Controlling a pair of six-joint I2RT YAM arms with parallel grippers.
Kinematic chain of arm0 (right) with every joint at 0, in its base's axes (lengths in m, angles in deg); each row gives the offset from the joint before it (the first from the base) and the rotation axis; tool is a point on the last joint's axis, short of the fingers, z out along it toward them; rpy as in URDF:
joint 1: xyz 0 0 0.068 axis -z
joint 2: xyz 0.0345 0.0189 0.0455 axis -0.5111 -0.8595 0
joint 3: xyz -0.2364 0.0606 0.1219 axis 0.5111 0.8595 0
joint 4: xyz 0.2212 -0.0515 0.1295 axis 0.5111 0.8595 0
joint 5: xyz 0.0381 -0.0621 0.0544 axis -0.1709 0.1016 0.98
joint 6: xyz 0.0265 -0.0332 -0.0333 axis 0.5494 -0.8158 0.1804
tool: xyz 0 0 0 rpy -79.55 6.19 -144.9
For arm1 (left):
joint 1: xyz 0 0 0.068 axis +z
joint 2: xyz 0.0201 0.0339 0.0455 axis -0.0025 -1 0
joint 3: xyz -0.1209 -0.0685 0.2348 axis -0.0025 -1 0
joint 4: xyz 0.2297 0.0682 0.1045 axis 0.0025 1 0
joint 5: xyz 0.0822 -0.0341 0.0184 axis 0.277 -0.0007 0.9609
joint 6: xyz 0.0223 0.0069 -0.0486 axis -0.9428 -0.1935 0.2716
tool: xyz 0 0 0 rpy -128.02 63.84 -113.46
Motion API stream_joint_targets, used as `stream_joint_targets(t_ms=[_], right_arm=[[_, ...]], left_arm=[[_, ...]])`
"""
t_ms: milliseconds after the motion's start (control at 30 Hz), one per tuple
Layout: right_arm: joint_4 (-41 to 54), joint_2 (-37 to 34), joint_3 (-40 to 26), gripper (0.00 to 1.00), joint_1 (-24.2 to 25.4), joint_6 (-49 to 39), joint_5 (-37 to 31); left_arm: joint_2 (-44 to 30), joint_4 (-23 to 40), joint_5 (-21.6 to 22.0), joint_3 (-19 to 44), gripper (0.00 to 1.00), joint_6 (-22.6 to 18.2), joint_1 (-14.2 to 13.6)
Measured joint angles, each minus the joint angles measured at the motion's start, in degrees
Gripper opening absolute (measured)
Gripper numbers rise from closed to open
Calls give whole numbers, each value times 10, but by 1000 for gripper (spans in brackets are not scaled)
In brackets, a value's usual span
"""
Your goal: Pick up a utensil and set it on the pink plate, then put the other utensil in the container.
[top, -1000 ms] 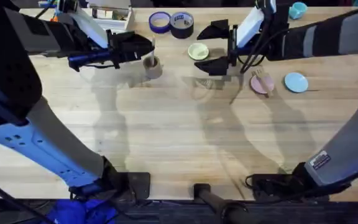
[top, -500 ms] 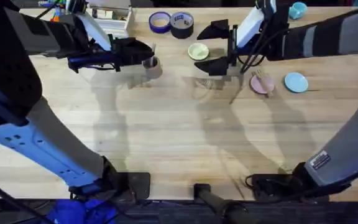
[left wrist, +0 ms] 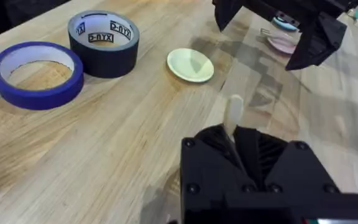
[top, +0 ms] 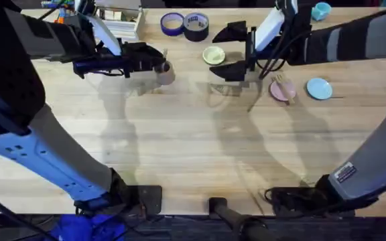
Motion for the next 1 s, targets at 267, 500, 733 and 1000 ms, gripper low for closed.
stream_joint_targets(t_ms=[267,500,733,1000], right_arm=[[0,0,0,996,0,0,0],[0,0,0,996,0,0,0],[0,0,0,996,0,0,0],[14,0,0,996,0,21,-42]], left_arm=[[0,4,2,0,132,-1,0],[0,12,10,0,267,0,0],[0,9,11,0,943,-1,0],[0,-3,11,0,980,-2,0]])
